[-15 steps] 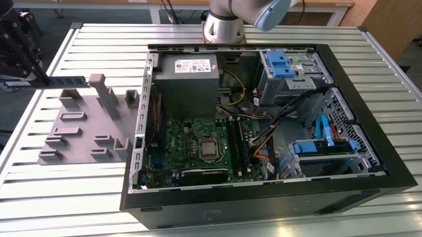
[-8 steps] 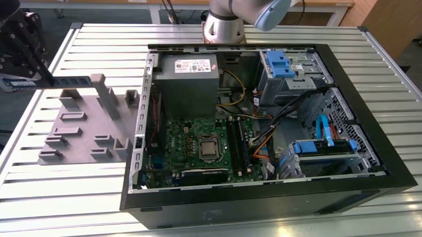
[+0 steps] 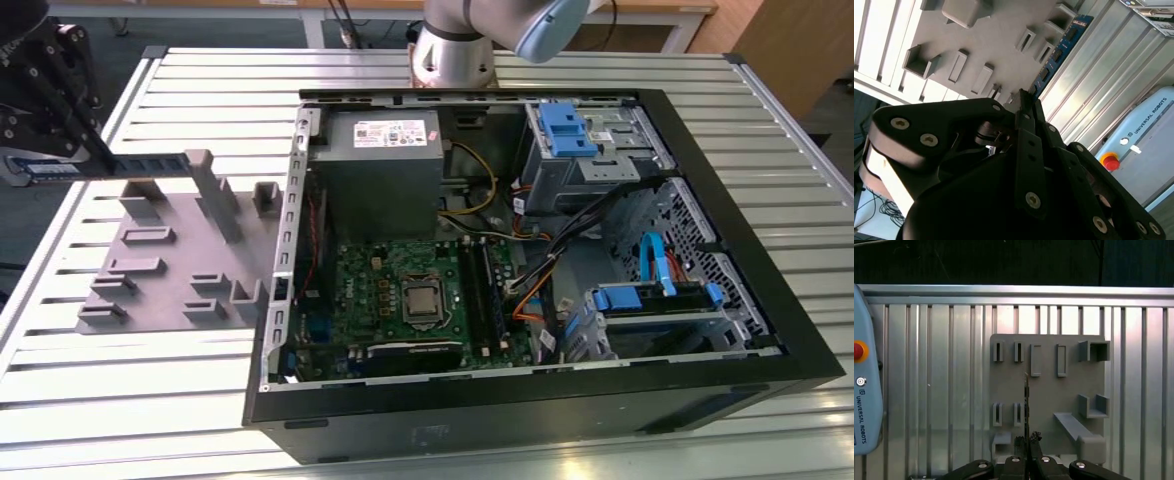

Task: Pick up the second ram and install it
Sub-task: 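Pick up the second ram and move it above second insertion slot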

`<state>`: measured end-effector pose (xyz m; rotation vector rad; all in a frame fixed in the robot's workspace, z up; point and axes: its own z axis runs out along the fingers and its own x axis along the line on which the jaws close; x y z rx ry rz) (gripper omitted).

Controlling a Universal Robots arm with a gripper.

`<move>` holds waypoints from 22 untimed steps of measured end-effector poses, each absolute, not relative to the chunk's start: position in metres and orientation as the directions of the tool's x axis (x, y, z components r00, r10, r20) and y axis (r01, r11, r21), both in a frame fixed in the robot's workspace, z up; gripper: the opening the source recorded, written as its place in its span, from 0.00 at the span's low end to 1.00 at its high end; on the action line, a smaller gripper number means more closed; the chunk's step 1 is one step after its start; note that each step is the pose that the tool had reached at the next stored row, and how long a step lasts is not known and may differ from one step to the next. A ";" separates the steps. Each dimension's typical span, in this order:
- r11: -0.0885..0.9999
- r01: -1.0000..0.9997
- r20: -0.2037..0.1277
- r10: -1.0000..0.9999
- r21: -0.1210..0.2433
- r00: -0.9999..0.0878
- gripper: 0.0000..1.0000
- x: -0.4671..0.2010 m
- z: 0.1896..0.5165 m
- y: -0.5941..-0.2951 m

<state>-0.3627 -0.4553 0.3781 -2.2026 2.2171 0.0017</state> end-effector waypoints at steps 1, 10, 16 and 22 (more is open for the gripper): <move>0.007 -1.000 -0.012 -1.000 -0.011 -0.007 0.14 -0.363 0.379 -0.455; 0.007 -1.000 -0.012 -1.000 -0.011 -0.007 0.14 -0.362 0.381 -0.455; 0.006 -1.000 -0.012 -1.000 -0.011 -0.006 0.14 -0.361 0.381 -0.455; 0.007 -1.000 -0.012 -1.000 -0.011 -0.007 0.14 -0.355 0.381 -0.455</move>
